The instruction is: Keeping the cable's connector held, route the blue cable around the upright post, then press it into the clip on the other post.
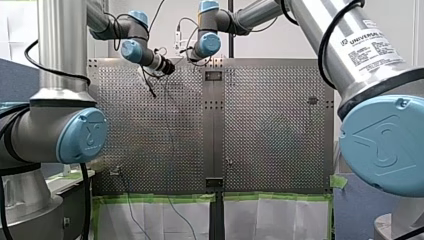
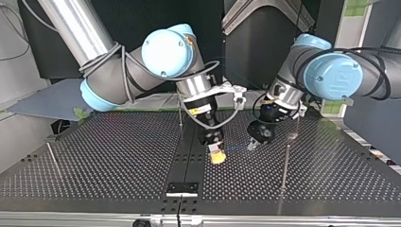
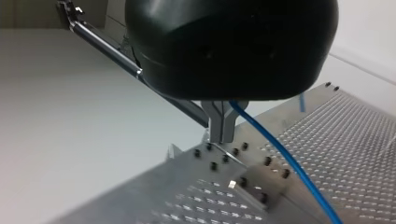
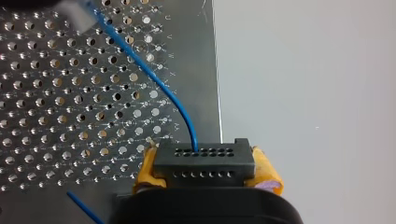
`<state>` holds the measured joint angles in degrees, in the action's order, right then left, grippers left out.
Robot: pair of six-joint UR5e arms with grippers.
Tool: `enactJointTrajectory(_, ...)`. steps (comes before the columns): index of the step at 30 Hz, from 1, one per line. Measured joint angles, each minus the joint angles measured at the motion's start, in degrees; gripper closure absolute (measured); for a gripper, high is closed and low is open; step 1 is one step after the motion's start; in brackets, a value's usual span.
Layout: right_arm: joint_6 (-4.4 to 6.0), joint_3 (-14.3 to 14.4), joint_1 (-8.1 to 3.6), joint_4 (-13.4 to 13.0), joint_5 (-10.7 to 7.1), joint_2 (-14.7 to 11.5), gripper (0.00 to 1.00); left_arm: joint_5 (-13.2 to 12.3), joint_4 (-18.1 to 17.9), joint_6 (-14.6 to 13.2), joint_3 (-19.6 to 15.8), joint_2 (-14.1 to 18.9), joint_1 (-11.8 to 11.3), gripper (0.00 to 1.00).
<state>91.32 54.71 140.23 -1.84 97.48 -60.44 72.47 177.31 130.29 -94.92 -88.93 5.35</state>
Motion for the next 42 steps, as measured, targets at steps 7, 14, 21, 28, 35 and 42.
enactJointTrajectory(7, 0.53, 0.0, 0.0, -0.2, -0.79, 0.0, 1.0, 3.7, 1.2, -0.9, 0.0, 3.6, -1.3, 1.0)
enactJointTrajectory(14, 1.54, -0.2, 0.0, -0.9, -3.49, 0.1, 1.0, 7.6, 0.7, -1.6, 0.0, 5.2, -3.2, 1.0)
enactJointTrajectory(21, 3.15, -2.6, 0.0, -1.5, -5.98, 1.1, 1.0, 8.6, -1.6, -1.8, 0.0, 5.2, -5.0, 1.0)
enactJointTrajectory(28, 3.35, -6.6, 0.27, -1.1, -6.23, 4.8, 1.0, 7.9, -3.8, -1.9, 0.0, 4.8, -8.1, 1.0)
enactJointTrajectory(35, 3.1, -10.7, 0.3, -1.1, -5.95, 8.1, 1.0, 4.9, -5.9, -2.6, 0.0, 2.0, -12.3, 1.0)
enactJointTrajectory(42, 2.51, -11.6, -0.06, -1.1, -4.88, 9.0, 1.0, 2.8, -8.1, -3.0, 0.0, -0.8, -15.3, 1.0)
